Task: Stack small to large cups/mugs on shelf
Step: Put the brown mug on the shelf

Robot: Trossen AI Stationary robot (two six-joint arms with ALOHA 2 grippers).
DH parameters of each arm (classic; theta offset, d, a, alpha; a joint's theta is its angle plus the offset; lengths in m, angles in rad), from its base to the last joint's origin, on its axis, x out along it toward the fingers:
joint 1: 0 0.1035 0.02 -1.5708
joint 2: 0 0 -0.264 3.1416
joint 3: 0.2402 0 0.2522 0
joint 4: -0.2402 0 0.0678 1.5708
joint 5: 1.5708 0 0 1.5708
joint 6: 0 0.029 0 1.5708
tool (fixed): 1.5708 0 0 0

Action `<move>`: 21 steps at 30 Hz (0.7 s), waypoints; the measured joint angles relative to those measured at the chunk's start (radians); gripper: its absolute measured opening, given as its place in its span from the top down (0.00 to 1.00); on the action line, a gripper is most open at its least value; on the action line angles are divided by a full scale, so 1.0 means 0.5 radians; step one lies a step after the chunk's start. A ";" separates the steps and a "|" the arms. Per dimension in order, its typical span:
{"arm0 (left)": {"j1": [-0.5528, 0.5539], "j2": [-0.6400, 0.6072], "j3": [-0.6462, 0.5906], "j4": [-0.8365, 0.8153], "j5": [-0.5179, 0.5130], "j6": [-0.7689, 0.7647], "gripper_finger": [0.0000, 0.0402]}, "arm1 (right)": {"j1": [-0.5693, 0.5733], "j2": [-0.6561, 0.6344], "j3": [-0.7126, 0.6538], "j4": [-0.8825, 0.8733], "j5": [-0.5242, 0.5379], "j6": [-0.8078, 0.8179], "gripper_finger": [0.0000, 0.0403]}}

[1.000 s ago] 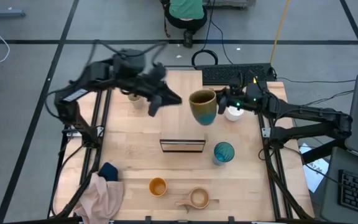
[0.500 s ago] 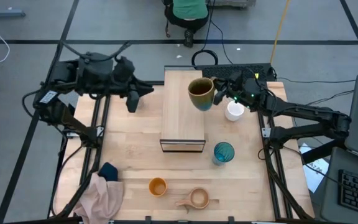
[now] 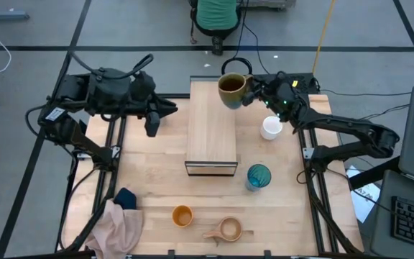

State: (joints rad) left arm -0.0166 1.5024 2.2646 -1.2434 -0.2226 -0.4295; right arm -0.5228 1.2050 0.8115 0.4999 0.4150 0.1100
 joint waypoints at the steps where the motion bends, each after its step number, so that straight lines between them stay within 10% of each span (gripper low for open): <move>1: 0.000 0.000 0.000 0.008 -0.003 -0.002 0.83 | -0.026 0.011 -0.021 0.053 -0.007 0.021 0.96; 21: 0.000 0.000 0.000 0.037 -0.005 -0.080 0.83 | -0.220 0.489 -0.198 0.765 -0.324 0.039 0.96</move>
State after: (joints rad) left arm -0.0166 1.5024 2.2646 -1.2247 -0.2253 -0.4696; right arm -0.6326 1.4496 0.7124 0.8825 0.2531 0.1295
